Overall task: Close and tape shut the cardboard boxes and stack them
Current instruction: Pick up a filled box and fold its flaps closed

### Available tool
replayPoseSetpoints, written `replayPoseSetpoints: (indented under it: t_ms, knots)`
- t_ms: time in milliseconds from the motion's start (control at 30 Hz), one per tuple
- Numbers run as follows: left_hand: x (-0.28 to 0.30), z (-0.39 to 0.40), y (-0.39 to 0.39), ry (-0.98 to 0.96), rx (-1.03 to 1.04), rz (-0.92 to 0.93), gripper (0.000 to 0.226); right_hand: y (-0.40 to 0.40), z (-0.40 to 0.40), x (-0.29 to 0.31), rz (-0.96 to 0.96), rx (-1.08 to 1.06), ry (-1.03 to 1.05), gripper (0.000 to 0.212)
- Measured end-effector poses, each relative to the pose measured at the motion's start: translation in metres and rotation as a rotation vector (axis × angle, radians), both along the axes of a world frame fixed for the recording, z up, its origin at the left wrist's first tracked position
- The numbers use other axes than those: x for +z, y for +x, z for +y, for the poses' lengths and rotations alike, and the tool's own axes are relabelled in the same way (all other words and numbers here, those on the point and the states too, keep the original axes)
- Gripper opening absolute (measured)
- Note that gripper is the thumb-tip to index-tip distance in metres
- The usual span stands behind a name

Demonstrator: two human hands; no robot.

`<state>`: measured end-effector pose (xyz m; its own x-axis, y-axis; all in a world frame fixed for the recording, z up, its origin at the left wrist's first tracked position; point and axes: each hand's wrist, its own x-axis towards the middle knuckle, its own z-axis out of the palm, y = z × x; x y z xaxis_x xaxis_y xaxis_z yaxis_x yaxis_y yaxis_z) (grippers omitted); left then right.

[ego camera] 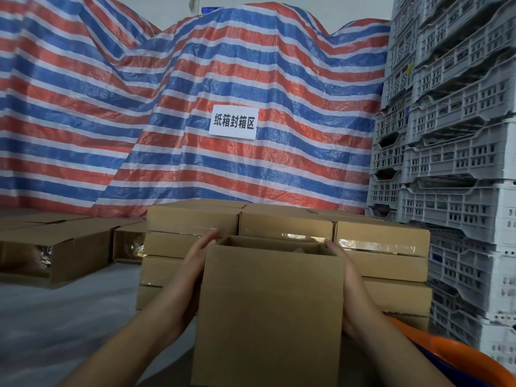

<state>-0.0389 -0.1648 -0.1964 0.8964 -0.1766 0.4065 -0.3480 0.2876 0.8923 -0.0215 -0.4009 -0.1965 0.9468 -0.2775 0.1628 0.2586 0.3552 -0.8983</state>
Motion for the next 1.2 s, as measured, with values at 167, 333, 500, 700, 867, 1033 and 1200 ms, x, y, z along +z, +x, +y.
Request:
replayPoseSetpoints:
  t_ms: [167,333,500,700,867,1033,1200]
  knots:
    - [-0.007,0.005,0.008,0.013,0.016,0.038,0.040,-0.005,0.003,0.000,-0.011,0.027,-0.040,0.055]
    - [-0.009,0.007,0.010,0.087,-0.052,0.047,0.027,-0.007,0.004,0.000,-0.036,0.057,-0.034,0.055]
    - [-0.010,0.003,0.009,0.142,-0.023,0.046,0.025,-0.007,0.000,-0.001,-0.053,0.077,-0.062,0.061]
    - [-0.013,0.005,0.012,0.140,-0.023,0.058,0.027,-0.007,-0.008,-0.004,-0.072,0.119,-0.094,0.052]
    - [-0.013,0.009,0.014,0.141,-0.047,0.045,0.025,-0.008,-0.007,-0.003,-0.091,0.129,-0.272,0.023]
    - [-0.014,0.008,0.016,0.135,-0.039,0.017,0.023,-0.010,-0.007,0.003,-0.056,0.157,-0.458,0.025]
    - [-0.016,0.016,0.020,0.173,-0.068,0.048,0.057,-0.013,-0.009,0.003,-0.076,0.245,-0.435,0.031]
